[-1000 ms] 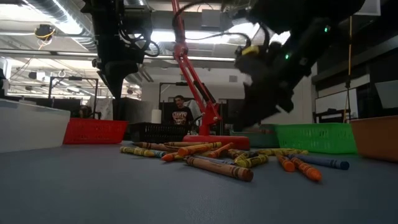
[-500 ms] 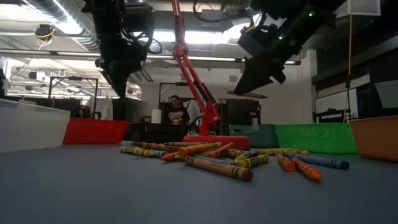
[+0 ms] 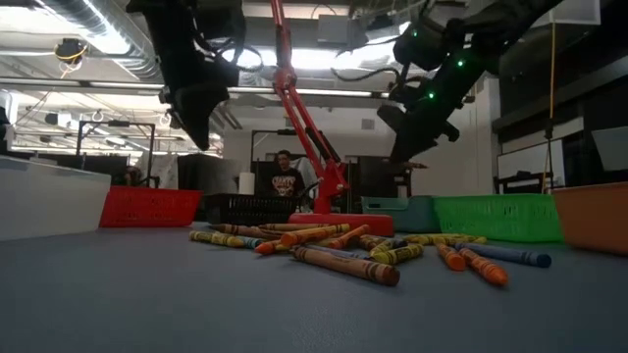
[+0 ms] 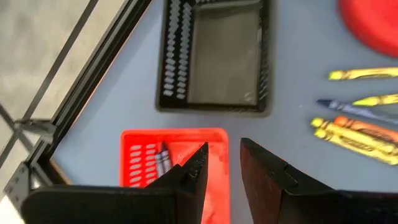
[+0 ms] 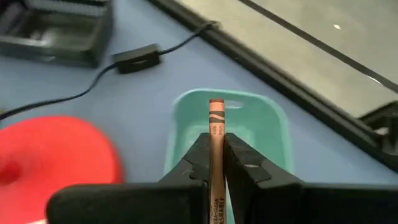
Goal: Sort crayons
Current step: Put the brown crayon into the top right blue bin
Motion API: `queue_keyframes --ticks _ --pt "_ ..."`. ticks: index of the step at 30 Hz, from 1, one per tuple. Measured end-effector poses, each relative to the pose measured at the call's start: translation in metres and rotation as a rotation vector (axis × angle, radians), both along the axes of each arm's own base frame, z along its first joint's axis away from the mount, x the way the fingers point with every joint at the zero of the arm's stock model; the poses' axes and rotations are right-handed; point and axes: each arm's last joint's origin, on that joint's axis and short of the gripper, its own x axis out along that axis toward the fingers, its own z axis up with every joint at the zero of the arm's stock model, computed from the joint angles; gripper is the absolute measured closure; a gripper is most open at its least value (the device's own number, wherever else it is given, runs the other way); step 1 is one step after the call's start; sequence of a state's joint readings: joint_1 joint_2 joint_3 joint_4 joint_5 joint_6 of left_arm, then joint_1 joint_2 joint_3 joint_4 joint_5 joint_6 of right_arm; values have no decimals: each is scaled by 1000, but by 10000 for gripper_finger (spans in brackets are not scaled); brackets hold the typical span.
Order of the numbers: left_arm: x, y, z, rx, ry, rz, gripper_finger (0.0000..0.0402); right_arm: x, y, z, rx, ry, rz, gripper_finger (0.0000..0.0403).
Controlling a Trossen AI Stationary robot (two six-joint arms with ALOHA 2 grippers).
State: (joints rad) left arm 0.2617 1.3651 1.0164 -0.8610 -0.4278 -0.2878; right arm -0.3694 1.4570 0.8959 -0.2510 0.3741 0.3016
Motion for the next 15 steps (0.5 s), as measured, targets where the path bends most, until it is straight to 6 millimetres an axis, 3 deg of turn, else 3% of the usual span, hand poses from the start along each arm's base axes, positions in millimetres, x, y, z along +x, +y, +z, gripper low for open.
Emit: queue_keyframes --ticks 6,15 --pt "9 -15 2 -13 -85 -8 324 -8 -17 0 0 0 -64 379" --pt "15 -41 2 -103 -178 15 324 -10 -21 0 1 -5 -80 379"
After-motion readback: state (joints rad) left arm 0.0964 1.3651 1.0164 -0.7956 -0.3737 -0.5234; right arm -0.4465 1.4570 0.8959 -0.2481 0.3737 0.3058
